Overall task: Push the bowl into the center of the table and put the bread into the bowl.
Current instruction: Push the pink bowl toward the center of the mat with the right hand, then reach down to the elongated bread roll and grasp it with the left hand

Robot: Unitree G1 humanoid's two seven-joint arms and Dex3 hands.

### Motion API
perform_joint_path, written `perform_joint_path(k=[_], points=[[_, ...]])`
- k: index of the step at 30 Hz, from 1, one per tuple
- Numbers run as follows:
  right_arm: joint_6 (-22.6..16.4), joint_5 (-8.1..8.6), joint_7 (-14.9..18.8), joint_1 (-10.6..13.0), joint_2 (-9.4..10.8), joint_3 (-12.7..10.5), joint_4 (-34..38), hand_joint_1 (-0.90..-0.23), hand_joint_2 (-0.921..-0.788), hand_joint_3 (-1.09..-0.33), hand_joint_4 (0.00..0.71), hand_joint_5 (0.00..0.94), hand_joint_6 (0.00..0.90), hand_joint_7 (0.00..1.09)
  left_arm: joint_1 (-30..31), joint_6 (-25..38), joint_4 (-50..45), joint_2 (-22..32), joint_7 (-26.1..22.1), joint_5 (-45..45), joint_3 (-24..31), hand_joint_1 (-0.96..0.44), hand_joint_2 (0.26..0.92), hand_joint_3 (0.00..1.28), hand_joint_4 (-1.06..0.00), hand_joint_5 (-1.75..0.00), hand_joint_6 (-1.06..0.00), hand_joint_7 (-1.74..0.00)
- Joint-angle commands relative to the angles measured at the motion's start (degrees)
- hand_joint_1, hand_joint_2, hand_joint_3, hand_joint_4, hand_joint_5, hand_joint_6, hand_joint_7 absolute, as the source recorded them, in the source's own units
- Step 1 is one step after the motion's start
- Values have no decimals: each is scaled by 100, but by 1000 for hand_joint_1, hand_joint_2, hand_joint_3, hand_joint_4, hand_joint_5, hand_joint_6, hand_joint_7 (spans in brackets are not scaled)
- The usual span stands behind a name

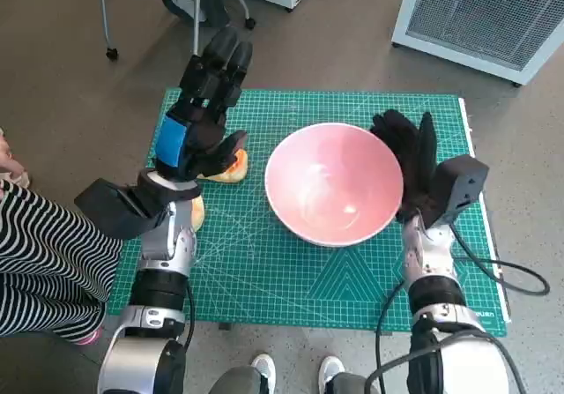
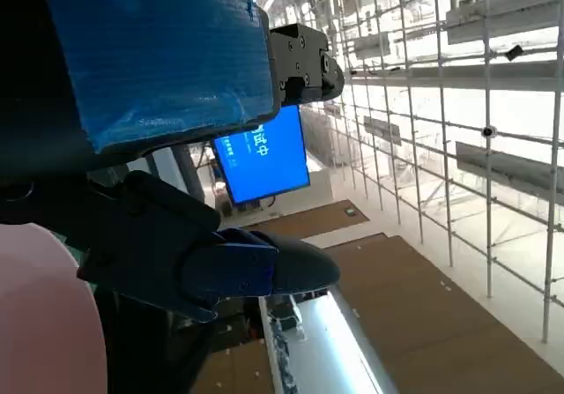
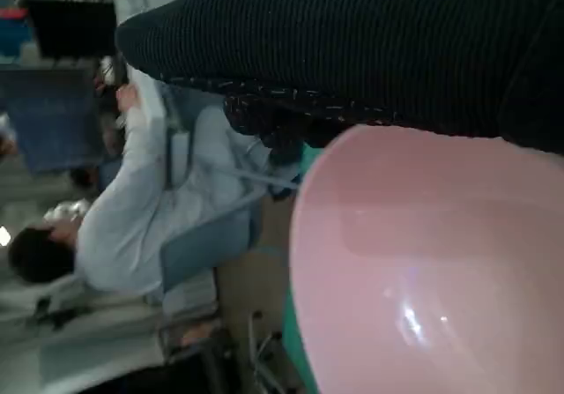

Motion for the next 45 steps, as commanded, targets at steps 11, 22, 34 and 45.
perform_joint_path(k=[11, 22, 34, 45], points=[[-386, 49, 196, 69, -214, -44, -568, -657, -921, -859, 90, 4, 76, 191, -34, 23, -55, -79, 181, 156, -124, -706, 921, 351, -36, -2, 1, -325], [-875, 54, 341, 353, -277, 105, -1722, -697, -921, -803, 114, 10, 99, 219, -126, 85, -135, -135, 224, 179, -216, -685, 921, 362, -43, -4, 1, -328], [-1326, -5, 549, 902, -288, 569, -3486, -687, -921, -746, 145, 17, 128, 269, -207, 270, -503, -151, 114, 178, -372, -663, 921, 386, -46, -5, 1, -320], [-1076, 81, 599, 1048, -368, 682, -3905, -734, -921, -686, 157, 6, 101, 361, -261, 289, -550, -105, 46, 191, -408, -668, 921, 396, -43, -3, 1, -322]])
